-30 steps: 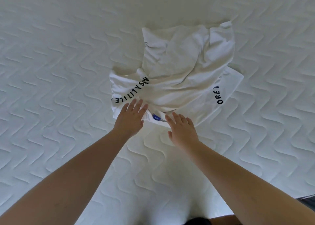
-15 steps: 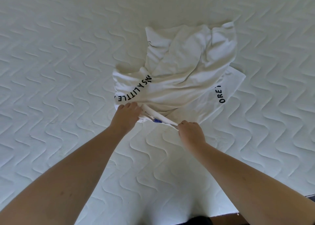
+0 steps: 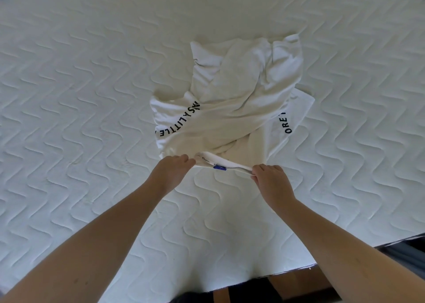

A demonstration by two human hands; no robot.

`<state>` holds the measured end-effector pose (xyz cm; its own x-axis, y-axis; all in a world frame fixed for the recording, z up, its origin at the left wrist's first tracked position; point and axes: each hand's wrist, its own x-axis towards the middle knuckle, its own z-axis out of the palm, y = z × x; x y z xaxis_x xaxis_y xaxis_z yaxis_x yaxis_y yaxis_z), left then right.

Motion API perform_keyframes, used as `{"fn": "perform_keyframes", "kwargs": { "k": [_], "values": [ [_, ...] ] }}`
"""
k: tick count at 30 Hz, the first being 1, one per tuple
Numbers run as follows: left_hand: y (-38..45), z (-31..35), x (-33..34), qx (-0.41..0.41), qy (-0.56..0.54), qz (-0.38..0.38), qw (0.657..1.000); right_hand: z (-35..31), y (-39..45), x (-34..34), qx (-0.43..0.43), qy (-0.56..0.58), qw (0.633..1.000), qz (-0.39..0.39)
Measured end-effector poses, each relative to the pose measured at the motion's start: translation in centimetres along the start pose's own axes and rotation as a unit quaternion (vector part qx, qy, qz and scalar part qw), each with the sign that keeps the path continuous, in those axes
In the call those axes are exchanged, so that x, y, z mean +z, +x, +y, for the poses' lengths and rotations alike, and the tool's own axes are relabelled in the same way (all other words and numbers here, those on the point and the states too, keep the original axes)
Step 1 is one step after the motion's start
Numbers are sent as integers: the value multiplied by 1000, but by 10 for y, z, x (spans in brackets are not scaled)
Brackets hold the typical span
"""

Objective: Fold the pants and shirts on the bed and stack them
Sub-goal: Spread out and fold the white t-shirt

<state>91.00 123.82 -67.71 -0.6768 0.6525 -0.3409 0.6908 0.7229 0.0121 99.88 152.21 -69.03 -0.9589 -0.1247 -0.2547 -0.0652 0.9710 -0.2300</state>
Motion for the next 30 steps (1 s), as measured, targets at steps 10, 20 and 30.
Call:
{"fn": "perform_keyframes", "kwargs": {
  "k": [10, 20, 30],
  "values": [
    [-62, -12, -7, -65, -158, 215, 962, 4, -23, -34, -42, 90, 989, 105],
    [-131, 22, -83, -112, -170, 360, 910, -23, -67, -107, -88, 89, 979, 161],
    [-200, 27, -170, -272, -376, 380, 800, -79, -105, -214, -3, 280, 936, 214]
  ]
}}
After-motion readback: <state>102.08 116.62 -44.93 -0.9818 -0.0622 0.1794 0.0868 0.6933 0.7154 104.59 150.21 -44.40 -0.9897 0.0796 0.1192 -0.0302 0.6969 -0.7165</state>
